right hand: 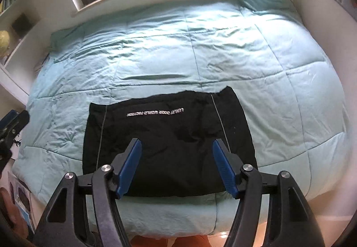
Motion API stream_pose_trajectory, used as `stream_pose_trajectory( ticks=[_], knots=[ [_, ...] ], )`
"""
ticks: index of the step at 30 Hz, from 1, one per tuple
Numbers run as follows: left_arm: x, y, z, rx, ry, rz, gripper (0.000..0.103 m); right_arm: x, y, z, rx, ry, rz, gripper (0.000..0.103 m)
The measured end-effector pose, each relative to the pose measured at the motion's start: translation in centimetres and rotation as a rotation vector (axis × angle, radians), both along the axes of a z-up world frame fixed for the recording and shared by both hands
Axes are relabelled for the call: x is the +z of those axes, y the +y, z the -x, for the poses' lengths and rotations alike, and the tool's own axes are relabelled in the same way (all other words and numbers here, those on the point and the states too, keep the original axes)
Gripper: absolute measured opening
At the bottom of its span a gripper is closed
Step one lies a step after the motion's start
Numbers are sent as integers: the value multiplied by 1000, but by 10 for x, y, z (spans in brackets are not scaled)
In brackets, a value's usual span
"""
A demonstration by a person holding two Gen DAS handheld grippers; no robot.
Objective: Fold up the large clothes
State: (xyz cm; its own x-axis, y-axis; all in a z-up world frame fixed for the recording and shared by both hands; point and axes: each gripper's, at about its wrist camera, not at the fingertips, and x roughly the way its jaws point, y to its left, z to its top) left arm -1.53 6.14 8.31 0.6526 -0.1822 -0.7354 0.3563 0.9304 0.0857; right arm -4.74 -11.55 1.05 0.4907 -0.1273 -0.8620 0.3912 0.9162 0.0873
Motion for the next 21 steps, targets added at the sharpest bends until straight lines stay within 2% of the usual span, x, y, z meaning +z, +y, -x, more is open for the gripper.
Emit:
stream_pose_trajectory(
  ticks=[9, 18, 21],
  knots=[
    [9, -3, 5, 0, -13, 6, 53, 22, 12, 5, 8, -27, 20, 69],
    [11, -3, 12, -6, -14, -7, 53, 33, 24, 11, 6, -48, 92, 69],
    [5, -5, 11, -17, -8, -40, 53, 32, 26, 13, 5, -46, 100, 69]
  ],
)
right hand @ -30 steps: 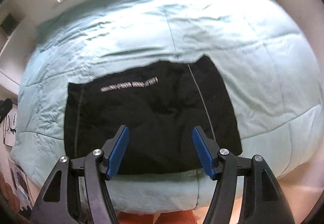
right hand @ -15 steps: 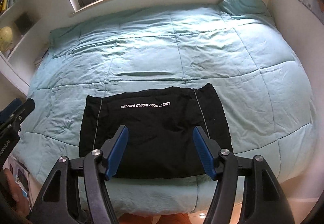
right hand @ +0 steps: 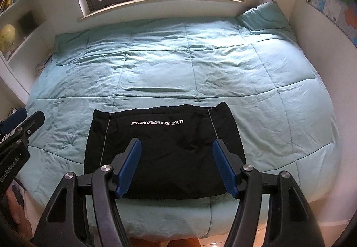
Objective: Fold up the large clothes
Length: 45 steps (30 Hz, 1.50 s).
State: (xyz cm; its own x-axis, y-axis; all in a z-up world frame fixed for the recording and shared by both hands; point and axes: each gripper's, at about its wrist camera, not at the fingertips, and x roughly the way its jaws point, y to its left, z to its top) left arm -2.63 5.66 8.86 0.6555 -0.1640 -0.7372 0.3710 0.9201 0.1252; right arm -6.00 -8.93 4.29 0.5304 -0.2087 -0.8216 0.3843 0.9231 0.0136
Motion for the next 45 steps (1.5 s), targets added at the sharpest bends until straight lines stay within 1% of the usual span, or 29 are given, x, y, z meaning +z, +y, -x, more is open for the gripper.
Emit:
stream_pose_trajectory(
  ticks=[2, 12, 25, 31, 45],
  knots=[
    [-8, -2, -1, 0, 7, -32, 53, -1, 2, 0, 0, 4, -3, 69],
    [-30, 2, -5, 19, 53, -62, 53, -22, 7, -2, 9, 63, -14, 69],
    [-32, 12, -7, 37, 51, -77, 53, -30, 14, -4, 25, 81, -14, 69],
    [-36, 2, 0, -4, 18, -140, 53, -36, 13, -7, 30, 94, -20, 69],
    [-40, -1, -4, -3, 27, -152, 53, -44, 8, -10, 28, 116, -26, 69]
  ],
)
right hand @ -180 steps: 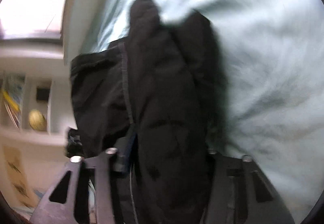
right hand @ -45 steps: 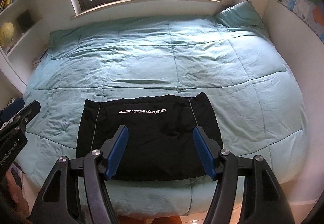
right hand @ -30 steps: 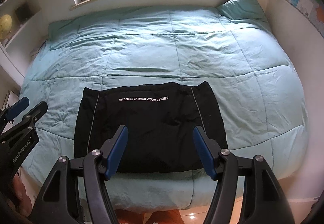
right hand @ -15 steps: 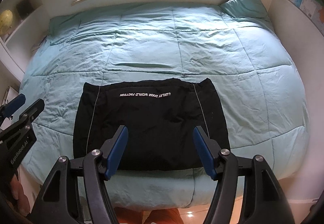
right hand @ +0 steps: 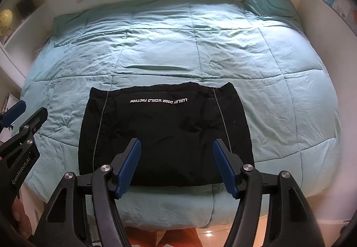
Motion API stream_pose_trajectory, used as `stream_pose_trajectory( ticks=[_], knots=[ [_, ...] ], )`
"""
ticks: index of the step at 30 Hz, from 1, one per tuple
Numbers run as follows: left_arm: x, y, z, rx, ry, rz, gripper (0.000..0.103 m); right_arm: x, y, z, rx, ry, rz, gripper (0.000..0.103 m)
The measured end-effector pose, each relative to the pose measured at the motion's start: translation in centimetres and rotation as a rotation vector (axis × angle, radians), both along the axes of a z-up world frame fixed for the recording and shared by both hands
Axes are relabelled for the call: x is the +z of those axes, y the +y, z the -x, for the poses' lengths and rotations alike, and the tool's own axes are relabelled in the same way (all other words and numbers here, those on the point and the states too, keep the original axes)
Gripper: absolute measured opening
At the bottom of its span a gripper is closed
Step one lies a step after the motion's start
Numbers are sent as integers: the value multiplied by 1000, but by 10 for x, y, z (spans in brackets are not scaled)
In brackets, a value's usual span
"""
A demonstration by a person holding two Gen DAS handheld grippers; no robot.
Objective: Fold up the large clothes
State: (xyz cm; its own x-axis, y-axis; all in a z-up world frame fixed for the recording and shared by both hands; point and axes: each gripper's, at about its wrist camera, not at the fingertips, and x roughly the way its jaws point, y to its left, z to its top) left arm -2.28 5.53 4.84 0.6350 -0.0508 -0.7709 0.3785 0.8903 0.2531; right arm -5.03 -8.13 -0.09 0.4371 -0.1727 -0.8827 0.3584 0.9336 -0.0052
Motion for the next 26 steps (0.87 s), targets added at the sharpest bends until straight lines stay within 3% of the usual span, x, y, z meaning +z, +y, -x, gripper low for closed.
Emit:
stream_pose_trajectory(
  ticks=[18, 23, 26],
  knots=[
    [-3, -3, -5, -8, 9, 8, 53, -4, -1, -3, -5, 13, -8, 69],
    [-2, 1, -8, 30, -43, 1, 53, -7, -3, -4, -4, 20, -8, 69],
    [-3, 6, -14, 28, -13, 21, 53, -9, -4, -5, -4, 24, -9, 69]
  ],
)
